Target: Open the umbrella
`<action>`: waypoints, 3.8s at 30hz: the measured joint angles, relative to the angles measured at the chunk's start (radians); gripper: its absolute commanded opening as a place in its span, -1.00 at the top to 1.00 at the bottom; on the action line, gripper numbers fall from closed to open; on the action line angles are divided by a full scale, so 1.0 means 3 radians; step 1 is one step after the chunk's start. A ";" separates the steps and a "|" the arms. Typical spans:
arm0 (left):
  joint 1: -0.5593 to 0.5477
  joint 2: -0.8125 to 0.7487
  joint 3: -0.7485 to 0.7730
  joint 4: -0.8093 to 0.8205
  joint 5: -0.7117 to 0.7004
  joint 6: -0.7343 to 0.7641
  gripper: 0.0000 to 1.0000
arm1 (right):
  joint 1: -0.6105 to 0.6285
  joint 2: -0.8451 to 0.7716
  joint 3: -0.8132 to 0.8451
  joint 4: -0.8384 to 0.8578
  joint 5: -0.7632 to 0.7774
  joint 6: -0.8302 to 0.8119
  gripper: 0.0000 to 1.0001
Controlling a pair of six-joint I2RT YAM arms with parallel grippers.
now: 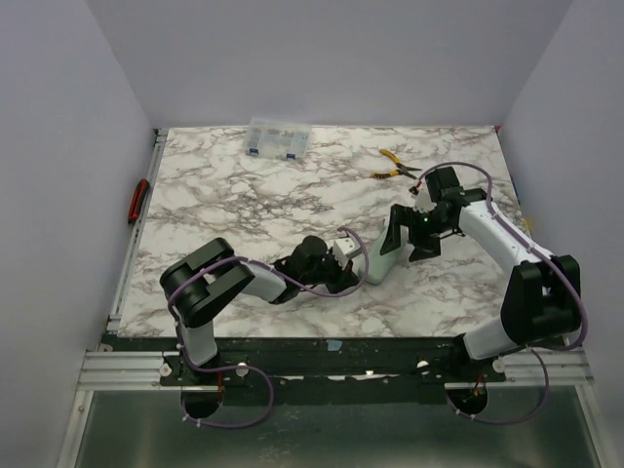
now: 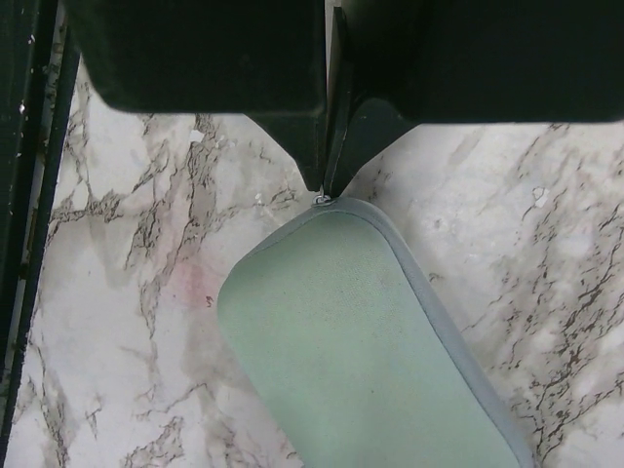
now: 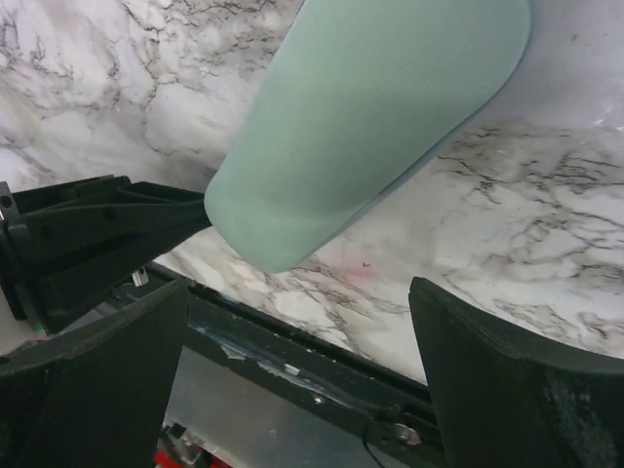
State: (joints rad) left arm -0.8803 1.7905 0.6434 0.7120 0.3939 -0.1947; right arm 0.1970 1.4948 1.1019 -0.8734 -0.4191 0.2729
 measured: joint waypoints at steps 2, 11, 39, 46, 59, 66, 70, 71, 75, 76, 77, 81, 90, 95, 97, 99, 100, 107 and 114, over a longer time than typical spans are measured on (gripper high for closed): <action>-0.0028 0.0020 0.0018 0.0017 -0.0005 -0.0004 1.00 | 0.0008 0.0045 -0.0069 0.0076 -0.0094 0.0107 -0.88; -0.0106 0.0083 0.0076 0.0053 -0.0047 0.0013 1.00 | 0.0008 0.0357 -0.0343 0.0392 -0.0205 0.0140 -0.17; 0.0216 0.0034 0.0046 0.0083 -0.0027 0.0294 1.00 | -0.0074 0.0739 -0.0066 0.0343 -0.0704 -0.0856 0.99; 0.0257 0.0058 0.0233 -0.0036 0.0018 0.0577 1.00 | -0.0090 0.0886 0.0081 0.0116 -0.0834 -0.1386 0.99; 0.0501 0.0482 0.1150 -0.0446 0.0011 0.0470 0.24 | -0.0097 0.0884 0.0084 -0.0058 -0.0860 -0.1619 0.89; 0.0657 0.0196 0.0974 -0.0670 0.0039 0.0375 -0.94 | -0.0095 0.0895 0.0315 -0.0170 -0.0814 -0.1631 -0.02; 0.0834 -0.0225 0.0858 -0.0926 0.0064 0.0416 -0.97 | -0.0097 0.0882 0.0370 -0.0149 -0.0824 -0.1595 -0.09; 0.0890 -0.0343 0.0843 -0.0996 0.0084 0.0437 -0.97 | -0.0097 0.0874 0.0369 -0.0149 -0.0838 -0.1582 -0.08; 0.1102 -0.0727 0.0841 -0.1212 0.0139 0.0520 -0.97 | -0.0097 0.0782 0.0343 -0.0120 -0.0999 -0.1531 -0.07; 0.1147 -0.0792 0.0841 -0.1256 0.0139 0.0525 -0.97 | -0.0097 0.0754 0.0337 -0.0107 -0.1050 -0.1520 -0.06; 0.1190 -0.0853 0.0841 -0.1306 0.0144 0.0534 -0.97 | -0.0097 0.0736 0.0336 -0.0093 -0.1109 -0.1504 -0.06; 0.1302 -0.1094 0.0832 -0.1578 0.0196 0.0565 -0.97 | -0.0097 0.0722 0.0336 -0.0001 -0.1291 -0.1456 -0.06; 0.1344 -0.1475 0.0746 -0.1862 0.0487 0.0413 -0.90 | -0.0047 0.0760 0.0312 0.0336 -0.1634 -0.1254 -0.07; 0.1286 -0.1453 0.0727 -0.1929 0.0619 0.0034 -0.87 | 0.0001 0.0851 0.0314 0.0548 -0.1807 -0.1087 0.00; 0.1199 -0.1428 0.0725 -0.1944 0.0615 -0.0037 -0.88 | 0.0003 0.0843 0.0326 0.0589 -0.1806 -0.1043 0.00; 0.1044 -0.1404 0.0724 -0.1960 0.0559 -0.0084 -0.90 | -0.0003 0.0758 0.0323 0.0660 -0.1729 -0.0927 0.03; 0.0969 -0.1392 0.0725 -0.1963 0.0504 -0.0095 -0.91 | -0.0018 0.0682 0.0312 0.0710 -0.1649 -0.0848 0.10; 0.0389 -0.0991 0.1167 -0.2185 0.0037 -0.0206 -0.95 | -0.0326 -0.0048 0.0004 0.0932 -0.0860 -0.0308 0.41; -0.0183 -0.0409 0.2047 -0.2522 -0.0793 0.0038 -0.97 | -0.0523 -0.0064 -0.0739 0.0980 -0.0500 -0.0098 0.47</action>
State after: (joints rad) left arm -0.9352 1.6676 1.2575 -0.0444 0.1558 -0.1833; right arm 0.0402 1.4757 0.8803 -0.5793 -0.5690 0.2436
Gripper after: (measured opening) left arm 0.969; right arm 0.267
